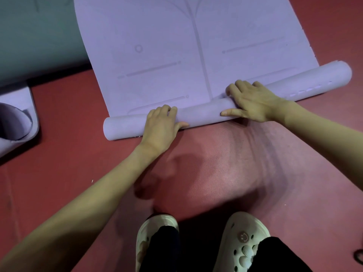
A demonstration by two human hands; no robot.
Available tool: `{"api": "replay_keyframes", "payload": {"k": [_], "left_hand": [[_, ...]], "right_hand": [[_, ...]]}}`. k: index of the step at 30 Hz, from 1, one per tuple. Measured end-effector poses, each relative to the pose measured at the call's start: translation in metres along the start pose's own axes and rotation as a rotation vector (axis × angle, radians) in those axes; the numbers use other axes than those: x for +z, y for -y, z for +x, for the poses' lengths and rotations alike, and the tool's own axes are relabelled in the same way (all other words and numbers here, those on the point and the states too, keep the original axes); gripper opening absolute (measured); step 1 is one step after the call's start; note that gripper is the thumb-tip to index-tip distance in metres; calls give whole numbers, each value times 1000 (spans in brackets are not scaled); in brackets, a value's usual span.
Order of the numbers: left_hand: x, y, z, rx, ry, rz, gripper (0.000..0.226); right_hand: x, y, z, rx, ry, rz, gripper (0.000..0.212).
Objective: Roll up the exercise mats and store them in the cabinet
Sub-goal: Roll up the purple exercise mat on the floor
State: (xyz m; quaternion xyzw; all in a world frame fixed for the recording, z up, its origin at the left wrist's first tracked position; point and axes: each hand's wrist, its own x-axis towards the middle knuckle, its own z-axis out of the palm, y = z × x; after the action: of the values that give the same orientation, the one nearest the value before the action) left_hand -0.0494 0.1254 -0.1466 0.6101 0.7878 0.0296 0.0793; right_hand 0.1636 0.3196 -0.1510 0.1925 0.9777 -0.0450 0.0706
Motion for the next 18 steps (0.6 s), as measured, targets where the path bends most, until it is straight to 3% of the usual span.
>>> {"api": "replay_keyframes", "payload": {"k": [6, 11, 14, 18], "left_hand": [[-8, 11, 20, -9, 97, -110, 49], [-14, 16, 30, -41, 198, -207, 50], [-13, 11, 21, -3, 112, -204, 56], [-1, 12, 6, 87, 3, 55, 67]], "right_hand": [[12, 17, -11, 50, -174, -111, 75], [16, 21, -13, 83, -100, -237, 88], [10, 15, -2, 57, -60, -209, 87], [-1, 4, 10, -57, -53, -167, 84]]}}
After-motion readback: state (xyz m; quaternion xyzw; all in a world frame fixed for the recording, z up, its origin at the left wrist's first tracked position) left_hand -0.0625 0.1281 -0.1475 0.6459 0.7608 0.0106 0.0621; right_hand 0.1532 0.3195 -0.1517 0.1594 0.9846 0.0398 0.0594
